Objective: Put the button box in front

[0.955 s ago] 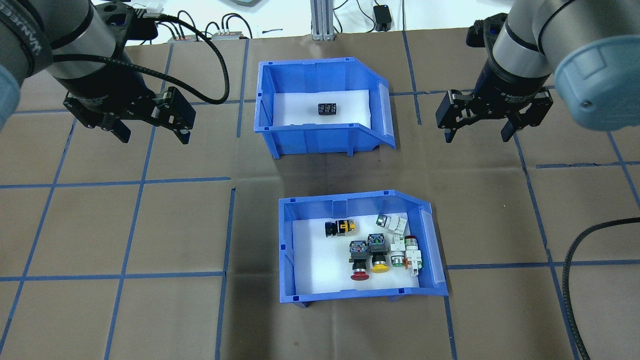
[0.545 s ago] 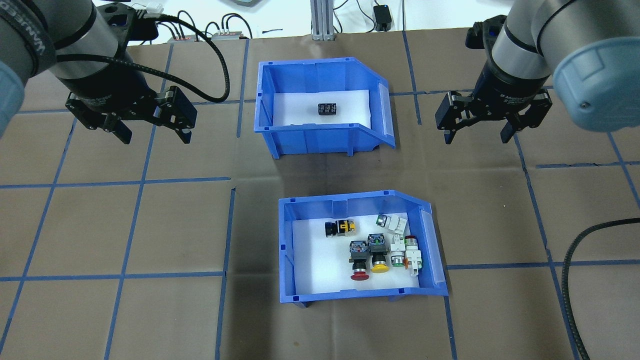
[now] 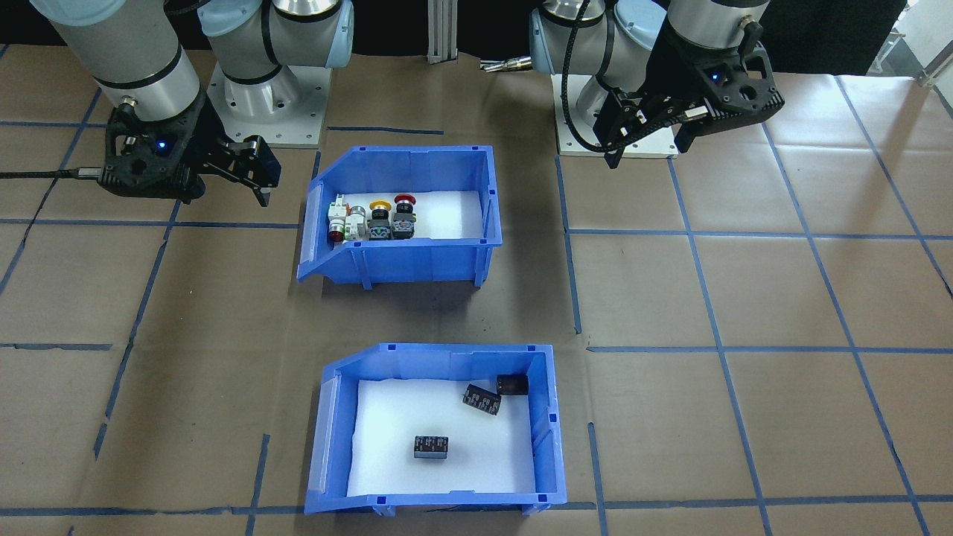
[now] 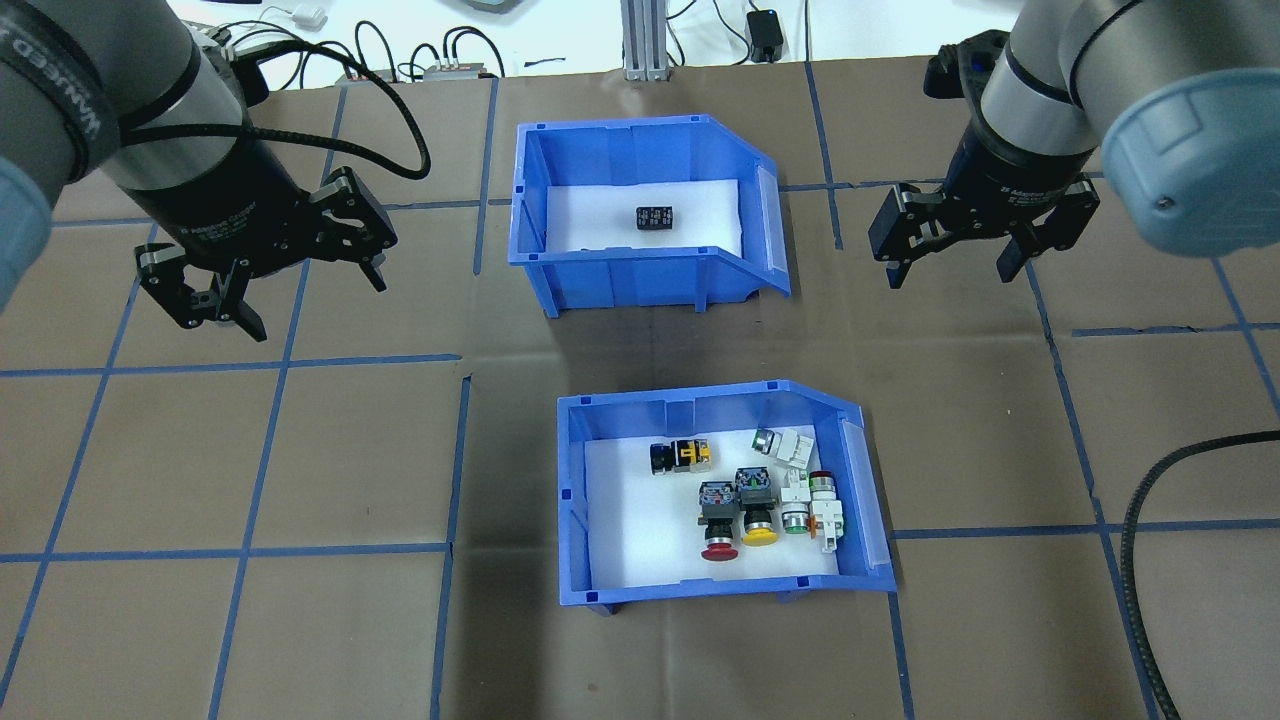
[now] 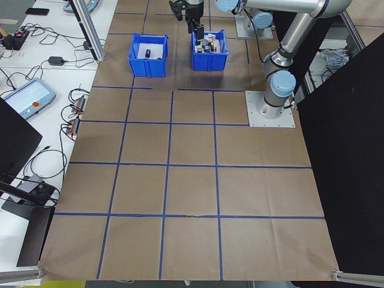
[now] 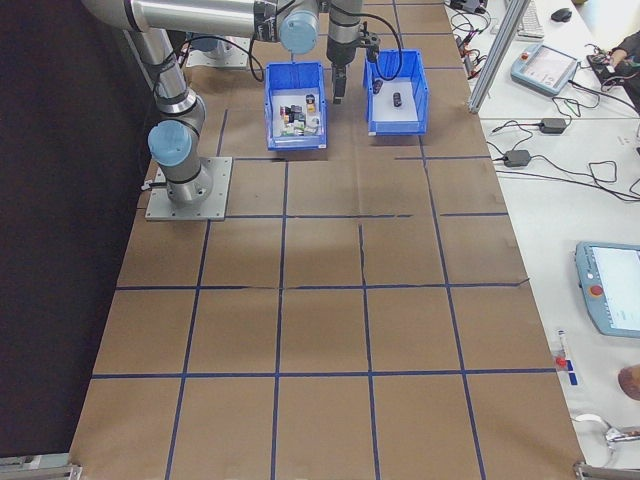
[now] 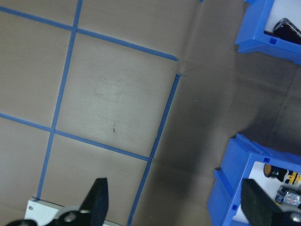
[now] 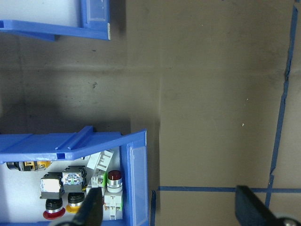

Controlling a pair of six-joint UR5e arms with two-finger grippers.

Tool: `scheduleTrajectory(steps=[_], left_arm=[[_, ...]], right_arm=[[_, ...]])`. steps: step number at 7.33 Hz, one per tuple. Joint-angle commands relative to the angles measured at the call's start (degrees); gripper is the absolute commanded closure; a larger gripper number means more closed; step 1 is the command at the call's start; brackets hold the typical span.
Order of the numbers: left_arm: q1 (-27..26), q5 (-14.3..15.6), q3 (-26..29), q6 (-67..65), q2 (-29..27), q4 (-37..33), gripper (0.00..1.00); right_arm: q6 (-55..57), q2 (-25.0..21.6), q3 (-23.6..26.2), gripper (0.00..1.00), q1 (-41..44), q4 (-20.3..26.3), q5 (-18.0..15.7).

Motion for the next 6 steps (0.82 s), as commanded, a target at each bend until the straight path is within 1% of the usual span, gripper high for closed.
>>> scheduleTrajectory(steps=[1,2,3,4,5,6], left_arm=[[-0.56,-1.52,-5.33,-19.56,3.6,-2.43,0.0],[-0.65,-4.75,-6.75,-26.35,4.92,-2.35,0.0],[-1.43,-7.04,-7.54,-39.04,5.72,-2.09,0.0],[-3.96,-7.5,-8.42,-49.87,5.82,-1.91,0.0],[-7.3,-7.33,-9.65,-53.19,5.56,-1.56,0.0],[-10.03,-7.42,-11.84,-59.14,5.64,2.18,0.0]], right_arm=[[-11.06,4.03,-3.86,0.0,-0.1,-0.8,-0.13],[-13.97,8.24,-8.76,0.0,0.08,-0.02,-0.13],[-20.96,12.2,-13.68,0.0,0.51,0.51,0.04],[-29.21,14.58,-17.39,0.0,0.78,0.69,0.39],[-34.95,15.65,-18.9,0.0,0.78,0.26,0.48],[-43.71,16.71,-19.53,0.0,0.78,-0.35,0.57]])
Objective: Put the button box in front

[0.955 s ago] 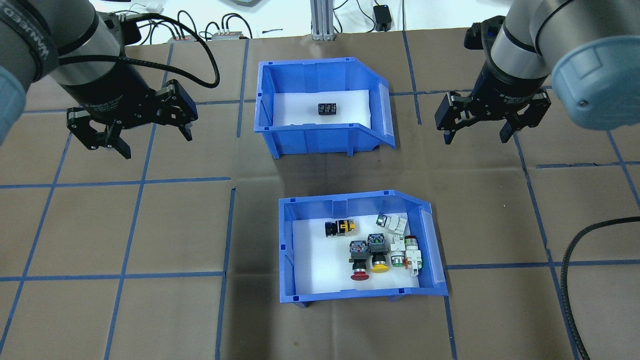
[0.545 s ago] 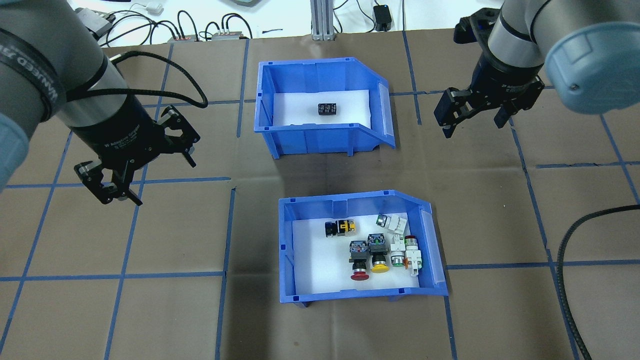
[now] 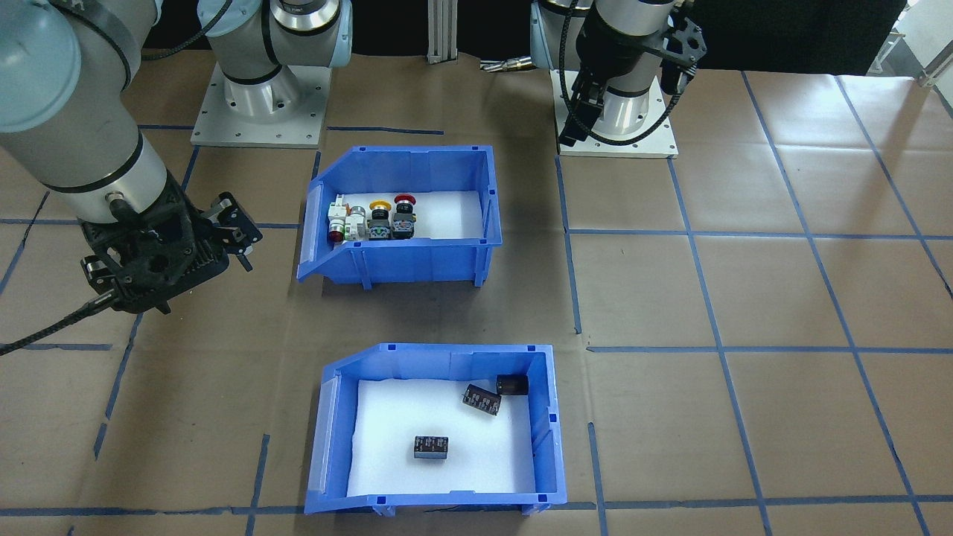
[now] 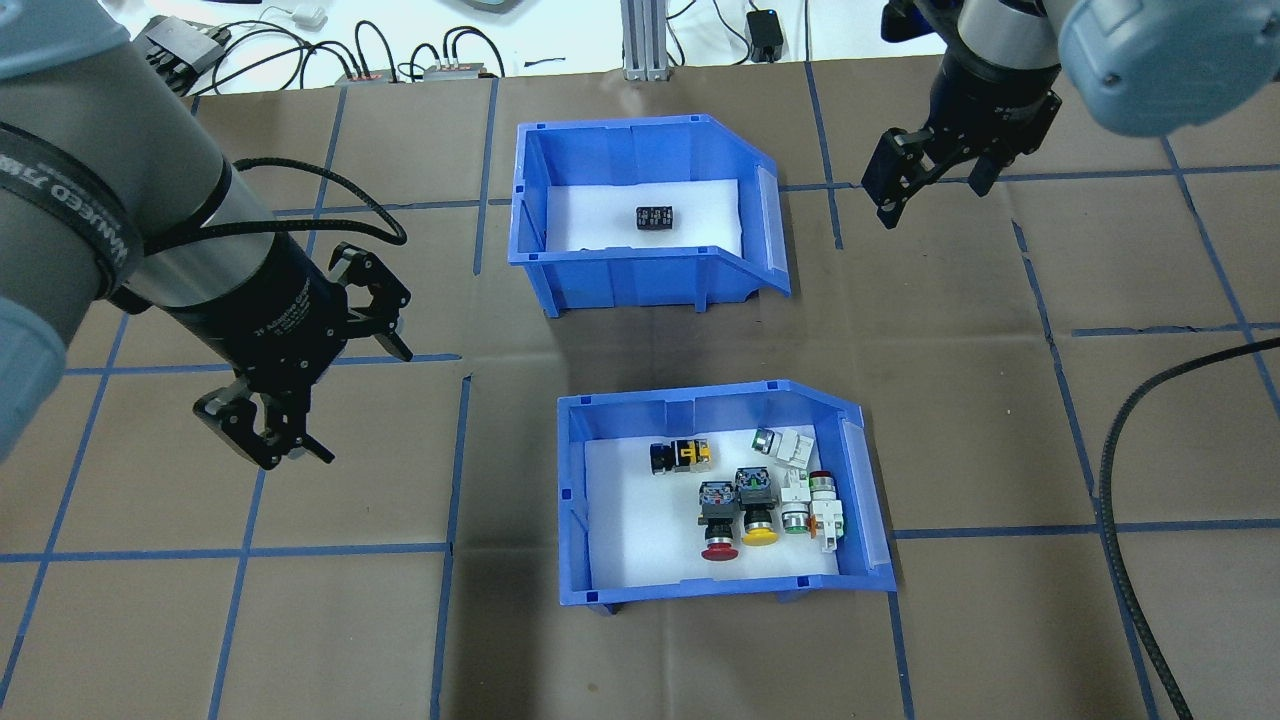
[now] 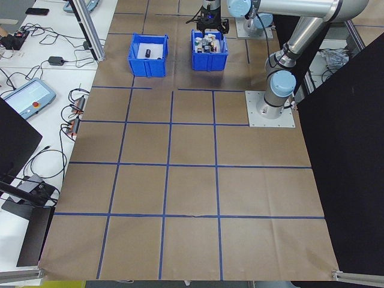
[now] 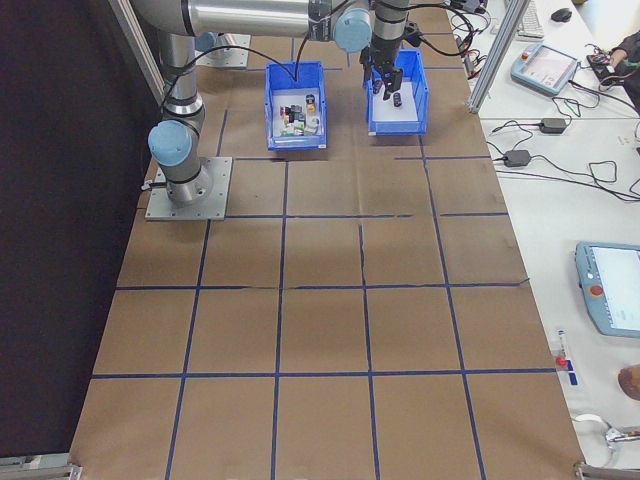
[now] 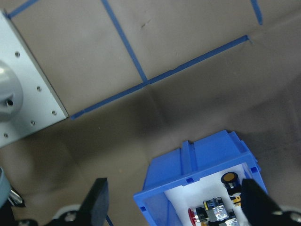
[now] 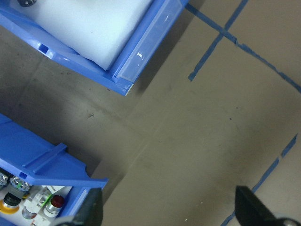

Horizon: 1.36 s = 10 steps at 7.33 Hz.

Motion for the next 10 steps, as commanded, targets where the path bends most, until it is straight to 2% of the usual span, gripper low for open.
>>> scheduleTrajectory(steps=[1,2,5,8,10], left_arm=[[-6.1,-0.19,-4.91,-11.73,-0.12,6.78,0.01],[-9.26,0.24,-7.46,-13.52,0.05,10.47,0.01],[-16.83,-0.28,-15.02,-24.47,-1.61,22.94,0.01],[-23.06,-0.28,-15.31,-31.61,-6.17,27.46,0.01],[-25.63,-0.37,-15.31,-37.41,-10.82,34.56,0.01]], right_arm=[[-21.18,3.05,-2.54,0.0,0.49,-1.78,0.14],[-25.64,4.89,-4.11,0.0,1.36,-4.49,0.23],[-26.13,10.69,-7.9,0.0,10.65,-4.6,-0.38],[-26.13,14.99,-7.82,0.0,18.83,-8.97,-0.38],[-25.25,17.73,-7.82,0.0,23.16,-13.37,-0.56]])
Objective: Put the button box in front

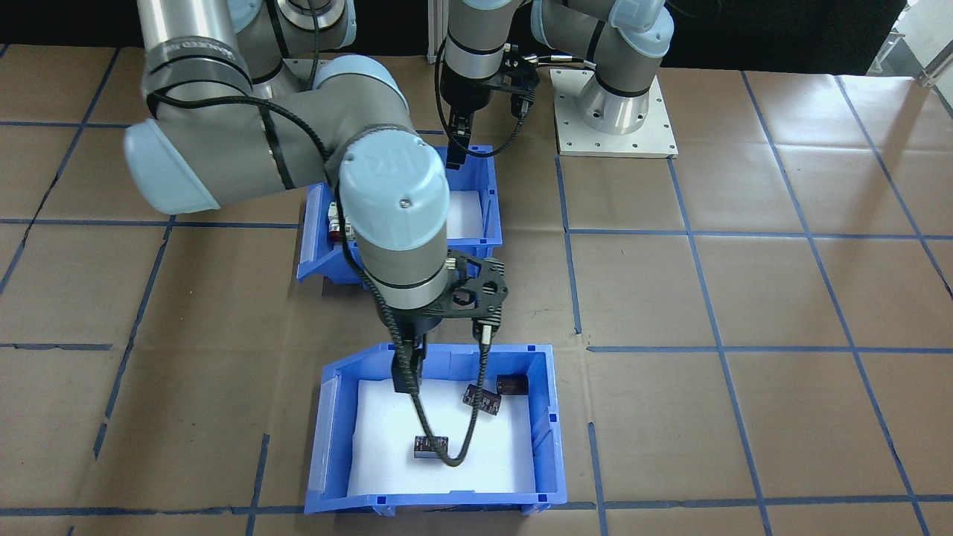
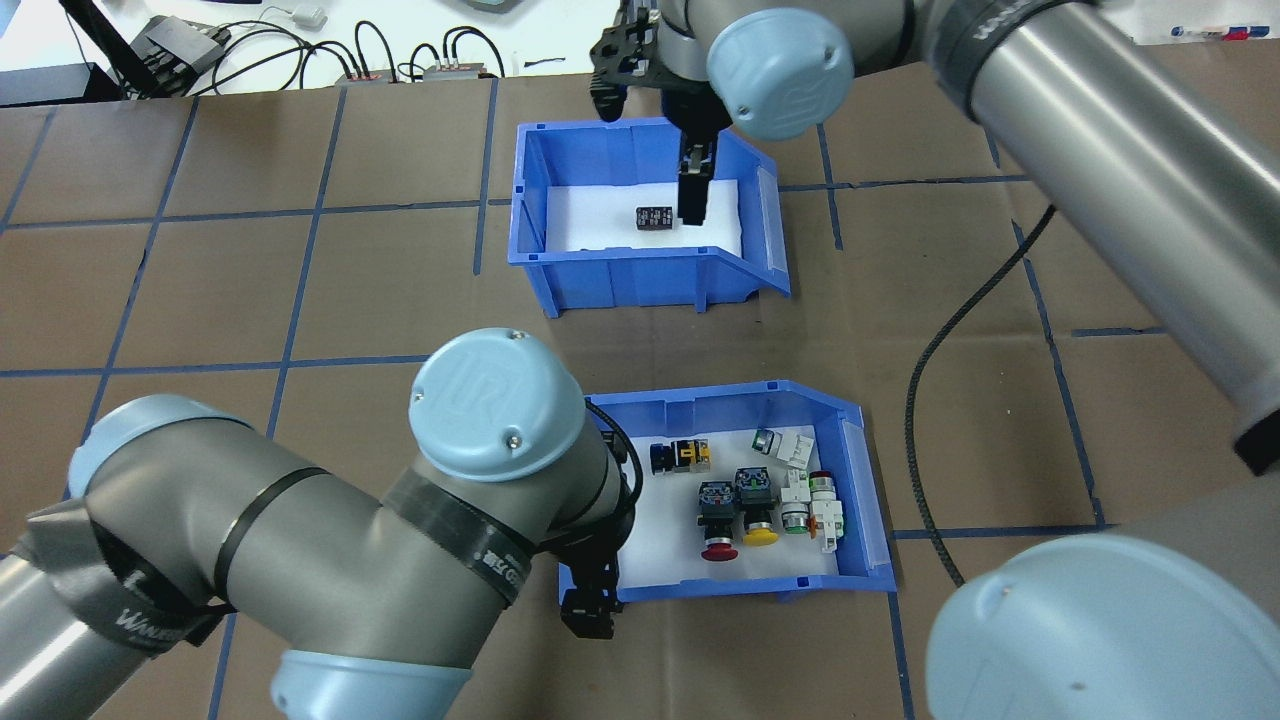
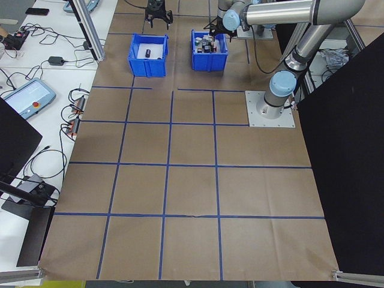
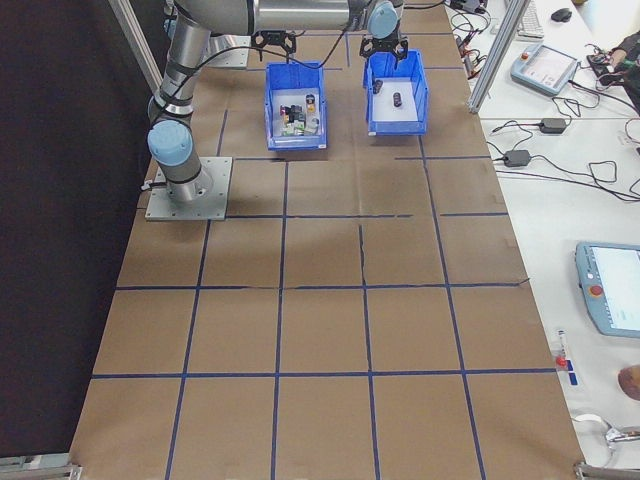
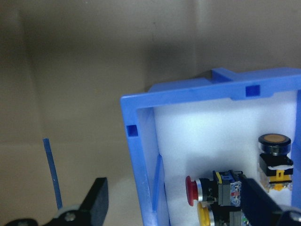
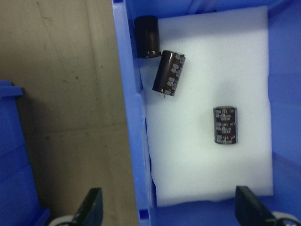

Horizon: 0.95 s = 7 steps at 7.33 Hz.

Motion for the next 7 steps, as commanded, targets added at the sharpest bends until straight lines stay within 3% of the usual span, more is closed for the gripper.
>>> scheduleTrajectory(steps=[1,3,4,7], left_arm=[[-3.72,0.06,-0.03,-4.88,-3.96,4.84,0.01],[-5.5,-0.11,-0.03,-7.26,-7.56,9.91,0.01],[-6.02,-0.72,-0.38,-7.09,-7.93,10.04,0.02],[-6.91,-1.52,-0.47,-7.79,-10.29,10.13,0.03]], right_arm=[[0.23,2.48,0.09,0.0,2.79,-2.72,0.0],[-0.3,5.46,1.57,0.0,3.85,-4.38,0.0],[0.04,6.52,1.93,0.0,3.94,-8.39,0.0],[-0.13,6.97,3.25,0.0,3.76,-8.96,-1.31]])
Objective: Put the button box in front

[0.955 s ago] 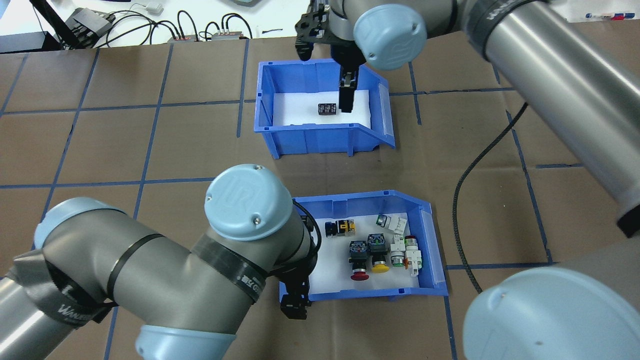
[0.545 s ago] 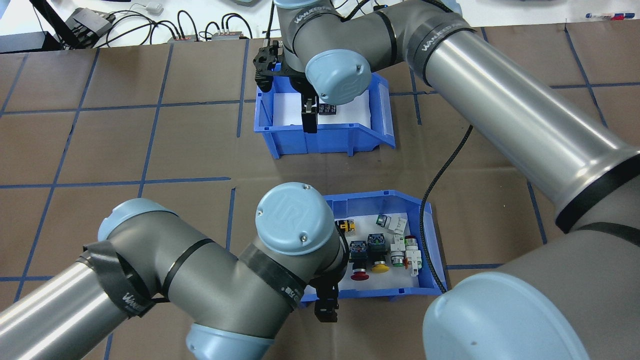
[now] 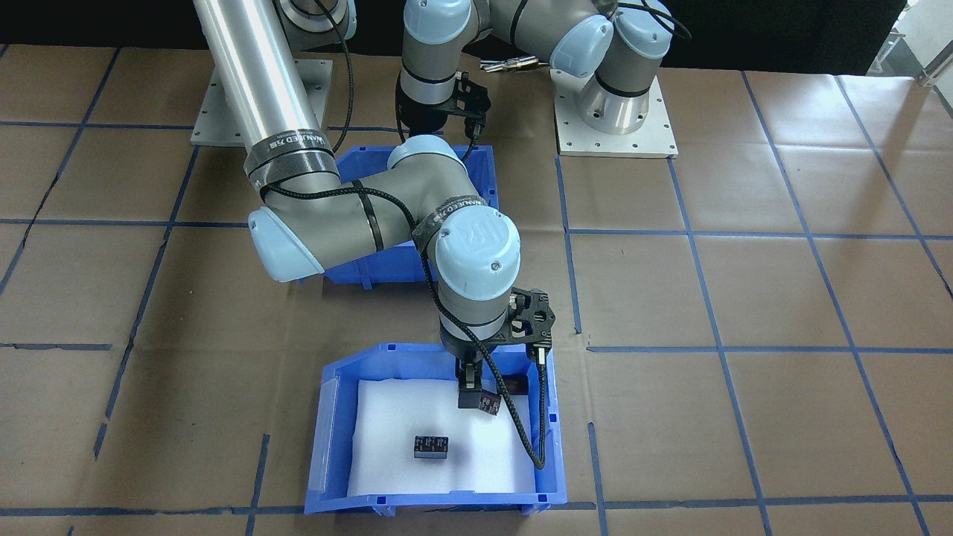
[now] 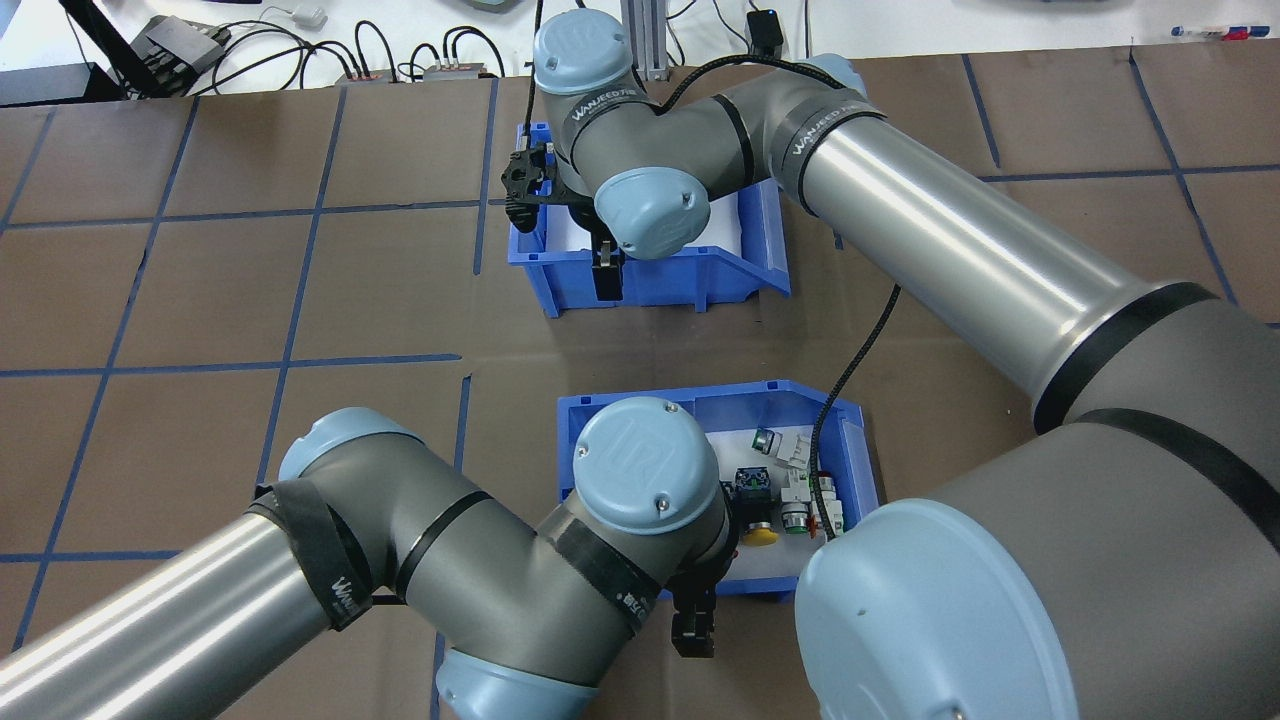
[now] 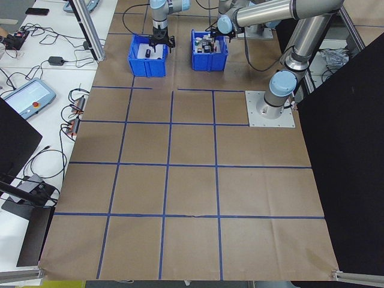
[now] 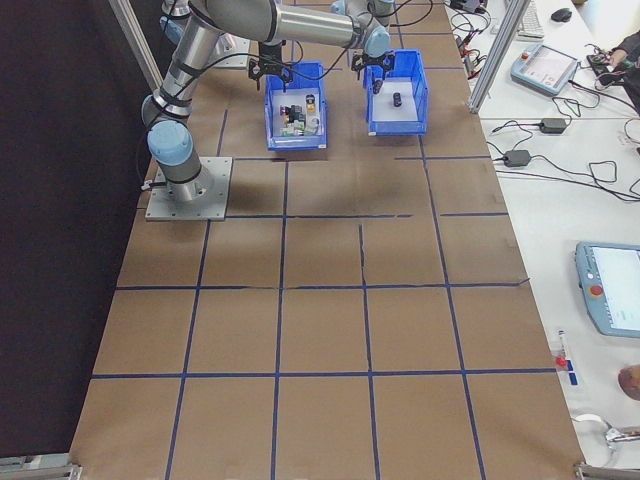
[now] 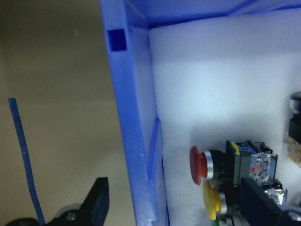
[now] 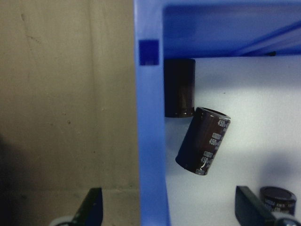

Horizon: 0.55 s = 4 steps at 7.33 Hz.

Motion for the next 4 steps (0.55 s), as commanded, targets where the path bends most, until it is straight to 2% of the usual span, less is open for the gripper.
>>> scheduleTrajectory(steps=[1,2,3,4], left_arm=[[-0.54,0.01,-0.05,-0.43,-1.68,0.13,0.09],[-0.55,0.09,-0.23,-0.17,-1.77,-0.13,0.19],[-0.55,0.27,-0.23,-0.25,-2.03,-0.13,0.21],[-0.55,0.36,-0.14,-0.17,-2.9,-0.04,0.21]], right_arm=[[-0.04,0.06,0.37,0.21,-0.09,-0.29,-0.94],[-0.13,-0.37,0.36,0.57,-0.09,-0.29,-1.2],[-0.21,-0.38,-0.42,0.82,-0.09,-0.11,-1.11],[-0.21,-0.64,-0.6,0.93,-0.27,-0.02,-1.03]])
